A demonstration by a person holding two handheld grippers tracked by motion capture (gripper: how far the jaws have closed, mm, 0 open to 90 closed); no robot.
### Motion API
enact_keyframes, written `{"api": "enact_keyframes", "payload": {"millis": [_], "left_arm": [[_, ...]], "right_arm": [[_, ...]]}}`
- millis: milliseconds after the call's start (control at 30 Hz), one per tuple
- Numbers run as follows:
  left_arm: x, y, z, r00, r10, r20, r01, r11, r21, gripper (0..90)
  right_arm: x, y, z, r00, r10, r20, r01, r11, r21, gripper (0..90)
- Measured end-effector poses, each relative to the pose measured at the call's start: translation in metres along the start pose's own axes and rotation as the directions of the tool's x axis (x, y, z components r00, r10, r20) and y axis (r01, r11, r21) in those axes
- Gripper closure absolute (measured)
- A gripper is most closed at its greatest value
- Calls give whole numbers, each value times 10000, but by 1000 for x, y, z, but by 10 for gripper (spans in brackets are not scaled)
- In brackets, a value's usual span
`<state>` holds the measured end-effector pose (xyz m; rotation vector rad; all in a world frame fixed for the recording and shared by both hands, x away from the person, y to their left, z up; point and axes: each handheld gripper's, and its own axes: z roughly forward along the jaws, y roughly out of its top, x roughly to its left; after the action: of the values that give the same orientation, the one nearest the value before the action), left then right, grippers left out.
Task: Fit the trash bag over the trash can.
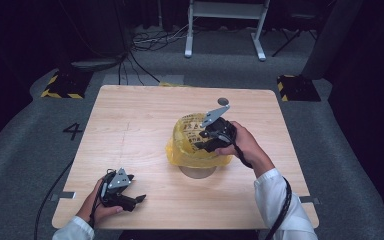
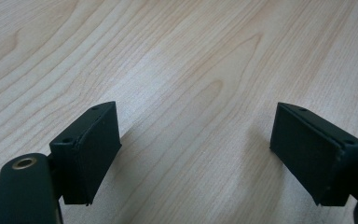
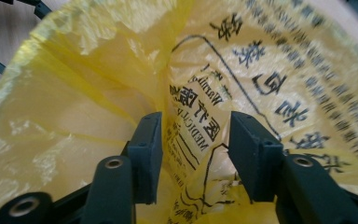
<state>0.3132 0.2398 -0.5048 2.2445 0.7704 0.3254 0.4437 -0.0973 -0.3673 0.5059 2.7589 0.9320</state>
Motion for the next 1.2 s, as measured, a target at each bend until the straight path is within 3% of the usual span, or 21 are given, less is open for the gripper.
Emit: {"api": "enact_keyframes", "payload": {"millis": [333,467,700,933,1200], "left_arm": [[0,0,0,10000,2,0,-2,10000,3,156],[0,0,0,10000,-3,1,3,10000,-1,156],[0,0,0,10000,1,2,-1,10000,4,156],[0,0,0,10000,-4,1,4,10000,1,156],[0,0,0,10000,-6,1,6,10000,-1,156]], "right_arm": [[-1,5,15,9983,314,489,-370,9923,1184,450],[-1,6,19,9927,208,1191,-386,9881,1492,402],[1,8,22,9837,52,1795,-370,9840,1742,342],[2,7,21,9875,109,1572,-359,9870,1567,270],[3,8,11,9917,221,1265,-384,9911,1274,264]]}}
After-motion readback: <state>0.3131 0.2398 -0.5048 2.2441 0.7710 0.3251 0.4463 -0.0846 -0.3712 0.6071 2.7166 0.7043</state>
